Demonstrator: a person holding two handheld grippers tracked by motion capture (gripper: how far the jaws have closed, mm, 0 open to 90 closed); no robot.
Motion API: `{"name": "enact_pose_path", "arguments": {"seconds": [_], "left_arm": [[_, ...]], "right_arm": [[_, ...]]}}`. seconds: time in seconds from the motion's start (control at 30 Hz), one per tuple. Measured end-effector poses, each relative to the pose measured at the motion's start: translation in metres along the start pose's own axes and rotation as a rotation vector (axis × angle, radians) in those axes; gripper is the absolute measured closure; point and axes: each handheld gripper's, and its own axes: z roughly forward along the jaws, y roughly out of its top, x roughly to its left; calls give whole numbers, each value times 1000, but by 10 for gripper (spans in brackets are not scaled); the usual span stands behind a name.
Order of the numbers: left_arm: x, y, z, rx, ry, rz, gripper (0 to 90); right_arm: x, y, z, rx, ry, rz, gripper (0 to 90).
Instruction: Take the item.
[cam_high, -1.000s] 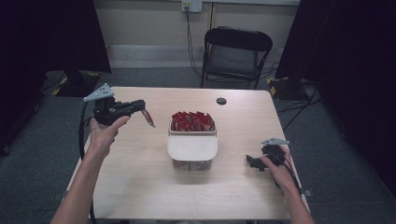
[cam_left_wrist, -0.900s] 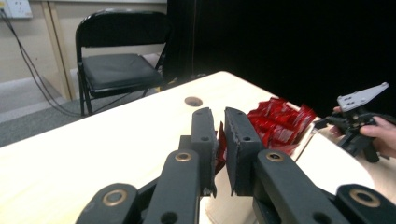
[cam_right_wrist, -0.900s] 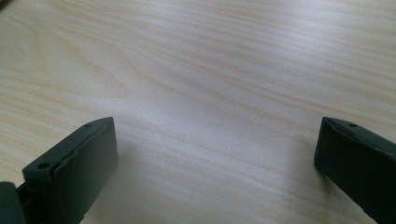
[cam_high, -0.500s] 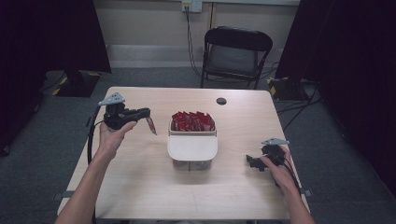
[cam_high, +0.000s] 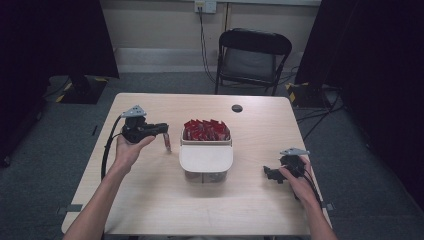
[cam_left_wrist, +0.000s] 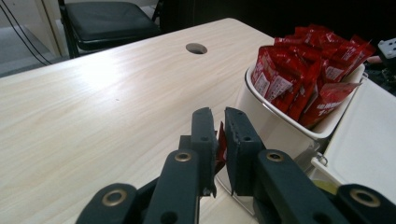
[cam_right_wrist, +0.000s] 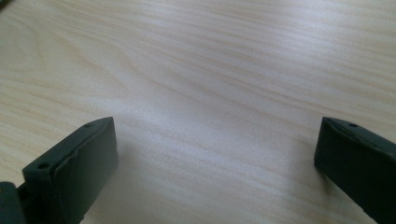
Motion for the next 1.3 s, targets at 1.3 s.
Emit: {"name": "enact_pose_path", "arguments": {"seconds": [1.3], "left_arm": [[1, -49, -42, 118, -5, 15, 822]], "right_arm": [[0, 0, 0, -1, -2, 2, 0]]}}
